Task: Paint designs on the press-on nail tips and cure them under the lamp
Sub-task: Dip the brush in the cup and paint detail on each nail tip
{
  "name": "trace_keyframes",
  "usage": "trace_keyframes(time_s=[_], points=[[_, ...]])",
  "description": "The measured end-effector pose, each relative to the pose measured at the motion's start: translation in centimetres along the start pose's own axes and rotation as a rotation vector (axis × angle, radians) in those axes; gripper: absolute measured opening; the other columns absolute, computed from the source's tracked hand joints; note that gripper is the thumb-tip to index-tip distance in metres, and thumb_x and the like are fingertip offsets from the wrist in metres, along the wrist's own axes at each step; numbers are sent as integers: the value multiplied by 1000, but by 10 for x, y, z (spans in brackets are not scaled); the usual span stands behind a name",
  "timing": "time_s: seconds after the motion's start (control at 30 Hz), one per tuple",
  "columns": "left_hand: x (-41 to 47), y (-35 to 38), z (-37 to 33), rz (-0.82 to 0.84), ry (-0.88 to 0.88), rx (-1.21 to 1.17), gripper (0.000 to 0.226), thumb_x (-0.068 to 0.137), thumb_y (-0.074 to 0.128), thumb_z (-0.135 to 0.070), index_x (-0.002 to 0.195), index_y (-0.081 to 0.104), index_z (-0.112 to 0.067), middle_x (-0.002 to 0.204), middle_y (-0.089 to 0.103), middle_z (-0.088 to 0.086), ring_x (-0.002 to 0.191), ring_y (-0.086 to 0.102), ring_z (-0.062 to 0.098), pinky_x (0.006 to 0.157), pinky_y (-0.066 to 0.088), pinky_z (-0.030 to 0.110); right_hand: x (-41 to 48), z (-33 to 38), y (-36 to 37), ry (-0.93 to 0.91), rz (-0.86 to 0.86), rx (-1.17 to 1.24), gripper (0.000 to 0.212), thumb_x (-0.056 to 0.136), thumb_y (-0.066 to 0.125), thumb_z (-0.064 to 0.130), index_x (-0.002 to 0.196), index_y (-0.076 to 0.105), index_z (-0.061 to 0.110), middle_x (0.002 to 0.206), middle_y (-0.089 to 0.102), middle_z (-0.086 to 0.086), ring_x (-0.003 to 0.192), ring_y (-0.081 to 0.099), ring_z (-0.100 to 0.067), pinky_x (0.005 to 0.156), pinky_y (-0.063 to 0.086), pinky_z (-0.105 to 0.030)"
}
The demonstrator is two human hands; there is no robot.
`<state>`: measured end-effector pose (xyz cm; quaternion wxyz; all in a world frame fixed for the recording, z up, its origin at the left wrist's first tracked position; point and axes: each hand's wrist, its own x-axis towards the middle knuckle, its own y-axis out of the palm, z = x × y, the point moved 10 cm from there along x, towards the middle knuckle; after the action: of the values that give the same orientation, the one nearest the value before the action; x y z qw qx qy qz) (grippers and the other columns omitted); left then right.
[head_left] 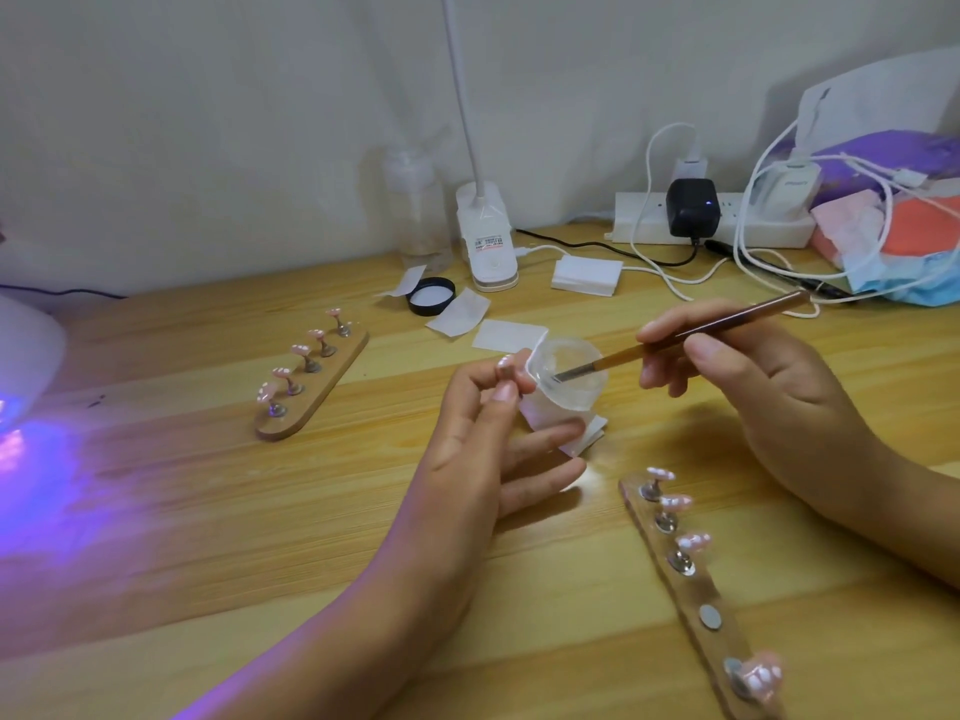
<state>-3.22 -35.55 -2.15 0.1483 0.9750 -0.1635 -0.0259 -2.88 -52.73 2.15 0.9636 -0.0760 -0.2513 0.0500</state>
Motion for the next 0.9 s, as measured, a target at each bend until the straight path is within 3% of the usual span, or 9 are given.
trace_keyframes(time_s=[0.4,0.57,0.73,0.9], points=[[1,10,1,104,-29,-60,18,92,50,-32,83,65,-32,116,67,-22,108,68,30,83,59,40,-4,8,6,4,68,4,23,95,40,10,105,61,5,83,67,-4,82,63,-17,78,51,-27],[2,10,2,89,-48,-80,18,94,52,-33,82,66,-33,120,68,-17,106,68,34,85,58,40,-6,18,-1,-79,-25,-57,14,94,58,17,104,59,8,77,65,-2,75,65,-15,78,51,-23],[3,10,2,87,-36,-77,22,90,48,-32,83,68,-36,116,70,-16,106,68,33,91,56,40,-5,16,-4,-89,-55,-93,18,93,54,25,103,60,11,76,66,-1,75,65,-21,79,50,-29],[2,11,2,89,-21,-59,24,91,46,-31,84,68,-37,117,69,-16,107,68,33,93,55,39,-6,17,1,-123,-11,-71,15,95,52,19,105,57,9,78,65,-3,75,67,-21,77,51,-23]])
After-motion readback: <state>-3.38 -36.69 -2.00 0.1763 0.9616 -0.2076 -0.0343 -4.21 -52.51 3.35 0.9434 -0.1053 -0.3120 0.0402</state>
